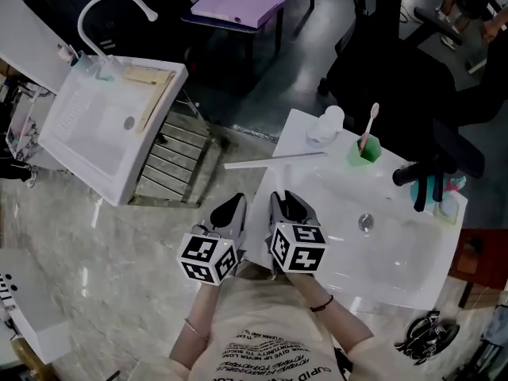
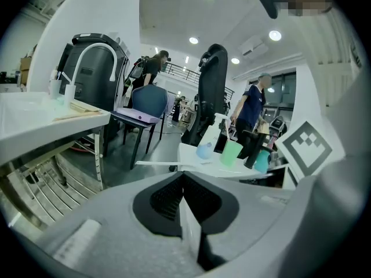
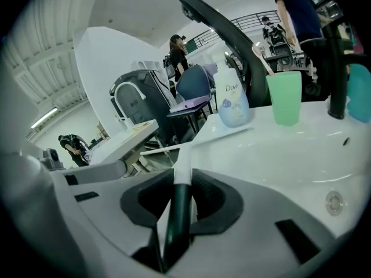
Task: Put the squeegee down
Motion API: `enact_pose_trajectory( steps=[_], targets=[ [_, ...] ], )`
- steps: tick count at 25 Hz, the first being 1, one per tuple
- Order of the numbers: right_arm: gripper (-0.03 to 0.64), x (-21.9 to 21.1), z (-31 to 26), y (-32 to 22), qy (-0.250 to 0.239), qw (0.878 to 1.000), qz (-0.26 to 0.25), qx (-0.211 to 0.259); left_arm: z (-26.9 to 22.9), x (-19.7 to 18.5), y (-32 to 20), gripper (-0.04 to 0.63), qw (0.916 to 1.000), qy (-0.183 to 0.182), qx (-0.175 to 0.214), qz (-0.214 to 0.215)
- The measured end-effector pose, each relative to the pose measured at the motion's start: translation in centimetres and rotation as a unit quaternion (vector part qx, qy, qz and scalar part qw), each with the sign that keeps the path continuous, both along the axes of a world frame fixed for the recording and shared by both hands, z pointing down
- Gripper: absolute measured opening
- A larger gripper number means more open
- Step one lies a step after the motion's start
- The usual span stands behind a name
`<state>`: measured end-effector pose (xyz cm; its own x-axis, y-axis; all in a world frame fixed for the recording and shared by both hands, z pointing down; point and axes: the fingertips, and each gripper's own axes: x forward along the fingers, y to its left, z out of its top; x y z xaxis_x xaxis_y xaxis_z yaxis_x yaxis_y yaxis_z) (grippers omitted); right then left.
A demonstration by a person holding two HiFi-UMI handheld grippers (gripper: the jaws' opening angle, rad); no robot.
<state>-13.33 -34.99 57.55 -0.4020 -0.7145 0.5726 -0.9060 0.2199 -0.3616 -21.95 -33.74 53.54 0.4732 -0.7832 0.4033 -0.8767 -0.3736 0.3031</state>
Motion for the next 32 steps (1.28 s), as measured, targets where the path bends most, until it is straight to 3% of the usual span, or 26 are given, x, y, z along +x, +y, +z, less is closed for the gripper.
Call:
enact_pose_trajectory(
  steps=[11,15,20,29,32],
  targets=[
    [0.1,-0.2,0.4,0.2,-0.02,0.999,-0.01,-0.031,0.3,0.1,0.3,0.021,1.0,0.006,-0.005,0.006],
    [0.11,-0.4,1.1,0.4,-0.006,0.999,-0.03,-0.044,0.3,0.2,0.4,0.021,0.9999,0.006,-0.003,0.008],
    [0.147,-0.5,0.9,0.5,-0.014,0.998,-0.041,-0.034,0.1,0.5,0.4,0.021,0.9999,0.006,0.001,0.009],
    [0.146,0.1,-2.4,0.1,-0.052,0.996,-0.058,0.032,-1.4,1.9,0.6,0.021,0.9995,0.007,0.022,0.021],
    [0.111,0.5,-3.8,0.2,-0.064,0.995,-0.065,0.05,-2.5,2.3,0.5,0.023,0.999,0.005,0.035,0.028]
  ],
)
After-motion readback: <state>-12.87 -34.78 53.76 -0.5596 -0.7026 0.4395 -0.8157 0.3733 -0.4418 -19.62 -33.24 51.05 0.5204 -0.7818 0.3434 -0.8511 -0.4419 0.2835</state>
